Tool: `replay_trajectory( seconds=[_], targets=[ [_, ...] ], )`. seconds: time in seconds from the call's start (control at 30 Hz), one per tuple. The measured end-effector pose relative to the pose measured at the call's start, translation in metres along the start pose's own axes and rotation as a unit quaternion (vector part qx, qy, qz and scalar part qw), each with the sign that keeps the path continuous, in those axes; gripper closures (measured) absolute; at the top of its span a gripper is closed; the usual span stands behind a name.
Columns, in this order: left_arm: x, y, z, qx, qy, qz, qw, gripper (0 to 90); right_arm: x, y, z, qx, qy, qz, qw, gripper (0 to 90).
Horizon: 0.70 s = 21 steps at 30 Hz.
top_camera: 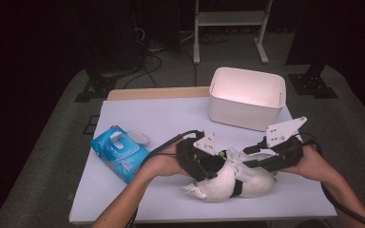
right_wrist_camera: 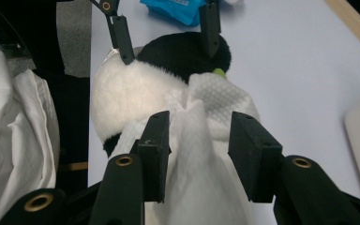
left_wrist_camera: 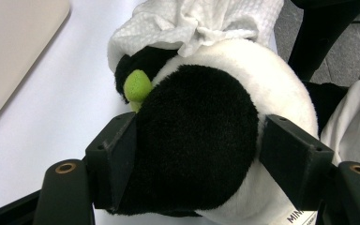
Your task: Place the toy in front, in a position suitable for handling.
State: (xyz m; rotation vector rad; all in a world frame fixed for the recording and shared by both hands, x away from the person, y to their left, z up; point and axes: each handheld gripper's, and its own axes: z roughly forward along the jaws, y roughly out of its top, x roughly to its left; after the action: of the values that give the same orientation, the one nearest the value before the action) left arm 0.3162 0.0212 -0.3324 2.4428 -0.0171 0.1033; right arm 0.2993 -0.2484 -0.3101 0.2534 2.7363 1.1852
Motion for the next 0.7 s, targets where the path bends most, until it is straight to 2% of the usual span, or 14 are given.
replay_trajectory(
  seconds=[0.1,0.2,0.33,0.4,0.53,0.6,0.63,0.67,0.7],
  targets=[
    [0.000,0.001,0.000,0.002,0.000,0.001,1.0000,28.8,0.001,-0.010,-0.005,0.004,-0.007,0.008,0.9999,57.4],
    [0.000,0.002,0.000,0.005,0.000,0.003,1.0000,28.8,0.003,-0.020,-0.002,0.010,-0.012,0.011,0.9998,58.9],
    [-0.001,0.002,0.000,0.009,0.003,0.005,0.9999,28.7,0.005,-0.024,0.004,-0.002,0.001,0.008,1.0000,79.4],
    [-0.001,0.003,0.000,0.009,0.002,0.004,0.9999,28.7,0.006,-0.024,0.006,-0.004,0.008,0.000,1.0000,82.1],
    [0.001,0.004,0.000,0.011,0.001,0.005,0.9999,28.5,0.004,-0.016,0.014,-0.004,0.018,-0.001,0.9998,82.3],
    [0.000,0.003,0.000,0.012,0.003,0.004,0.9999,28.5,0.005,-0.011,0.020,0.007,0.029,-0.013,0.9995,80.4],
    [0.000,0.003,0.000,0.011,0.002,0.004,0.9999,28.5,0.006,-0.008,0.021,0.013,0.024,-0.024,0.9993,75.4],
    [0.000,0.003,0.000,0.009,0.002,0.004,0.9999,28.5,0.006,-0.005,0.019,0.008,0.017,-0.023,0.9996,67.7],
    [-0.001,0.003,0.000,0.010,0.001,0.005,0.9999,28.5,0.005,-0.004,0.017,0.002,0.016,-0.020,0.9997,65.8]
  ],
)
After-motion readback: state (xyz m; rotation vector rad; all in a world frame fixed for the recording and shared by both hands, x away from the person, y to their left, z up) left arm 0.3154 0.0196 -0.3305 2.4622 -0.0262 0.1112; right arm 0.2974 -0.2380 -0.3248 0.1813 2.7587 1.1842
